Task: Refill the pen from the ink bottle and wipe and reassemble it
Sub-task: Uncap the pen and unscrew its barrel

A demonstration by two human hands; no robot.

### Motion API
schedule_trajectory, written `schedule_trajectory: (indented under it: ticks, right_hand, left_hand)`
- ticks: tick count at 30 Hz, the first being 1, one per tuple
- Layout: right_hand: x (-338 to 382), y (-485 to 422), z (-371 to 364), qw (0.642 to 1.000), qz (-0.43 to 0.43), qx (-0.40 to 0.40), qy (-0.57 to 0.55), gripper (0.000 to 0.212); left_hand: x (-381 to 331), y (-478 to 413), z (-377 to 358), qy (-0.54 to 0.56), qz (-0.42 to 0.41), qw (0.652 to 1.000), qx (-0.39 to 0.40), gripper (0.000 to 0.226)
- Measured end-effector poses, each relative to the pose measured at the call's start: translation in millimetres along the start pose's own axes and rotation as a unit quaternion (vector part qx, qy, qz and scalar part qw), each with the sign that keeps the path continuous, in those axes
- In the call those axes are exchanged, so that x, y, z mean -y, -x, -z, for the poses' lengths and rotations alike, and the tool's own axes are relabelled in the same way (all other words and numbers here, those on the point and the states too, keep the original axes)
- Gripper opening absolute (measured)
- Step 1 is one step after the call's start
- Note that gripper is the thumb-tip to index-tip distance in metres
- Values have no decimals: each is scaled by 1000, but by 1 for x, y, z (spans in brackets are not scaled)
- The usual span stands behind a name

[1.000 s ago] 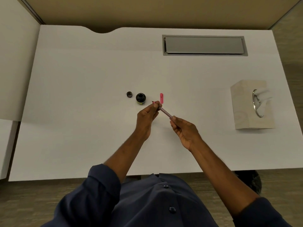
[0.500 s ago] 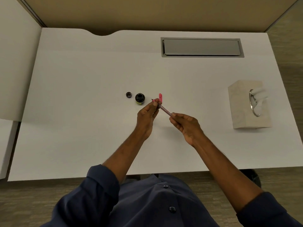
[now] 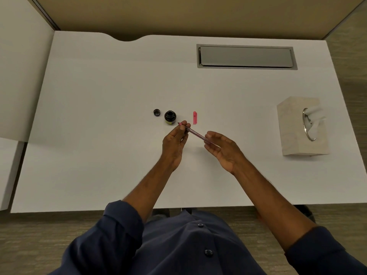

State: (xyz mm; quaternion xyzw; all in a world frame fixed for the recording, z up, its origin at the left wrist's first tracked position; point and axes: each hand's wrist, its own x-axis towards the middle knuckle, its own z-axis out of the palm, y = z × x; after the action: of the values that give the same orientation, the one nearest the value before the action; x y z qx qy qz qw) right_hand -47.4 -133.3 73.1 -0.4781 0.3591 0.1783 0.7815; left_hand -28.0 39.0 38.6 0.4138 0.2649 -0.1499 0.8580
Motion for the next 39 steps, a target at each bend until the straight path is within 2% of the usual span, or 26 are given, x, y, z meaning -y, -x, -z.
schedule_trajectory:
  ticks: [3, 6, 9, 13, 17, 21, 24, 26, 28, 31, 33, 36, 39]
  right_hand:
    - [-2, 1, 0, 999, -28, -13, -19, 21]
    - [-1, 3, 0, 1000, 1, -6, 28, 15]
    - [2, 2, 1, 1000, 6, 5, 0, 17]
    - [2, -1, 3, 999, -38, 4, 6, 33]
    - [-1, 0, 4, 995, 23, 16, 100, 18]
    - [1, -2, 6, 986, 73, 20, 146, 26]
    - [5, -4, 4, 993, -4, 46, 106, 31]
    - [6, -3, 3, 985, -22, 61, 163, 34]
    - [6, -2, 4, 970, 18, 72, 229, 29]
    - [6, -3, 5, 954, 95, 44, 280, 16]
    - [6, -4, 6, 948, 121, 23, 293, 23]
    - [5, -4, 3, 957, 89, 39, 274, 37]
    - [5, -1, 1, 954, 27, 68, 292, 39]
  left_hand:
    - [2, 1, 1, 0, 3, 1000, 4, 23]
    - [4, 1, 0, 8, 3, 1000, 2, 22]
    - [5, 1, -2, 13, 3, 1000, -8, 24]
    - [9, 4, -7, 19, 0, 1000, -17, 27]
    - [10, 6, -10, 16, -4, 999, -27, 29]
    - [11, 7, -14, 16, 0, 999, -28, 27]
    - [11, 7, -18, 13, -5, 1000, -19, 27]
    - [11, 8, -18, 11, -10, 1000, -17, 27]
    - [11, 7, -18, 11, -13, 1000, -23, 28]
    - [10, 9, -19, 9, -11, 999, -31, 24]
    - [11, 10, -20, 13, -6, 999, -35, 20]
    - [11, 10, -23, 24, -4, 999, -40, 20]
    - [11, 9, -23, 18, -10, 999, -40, 24]
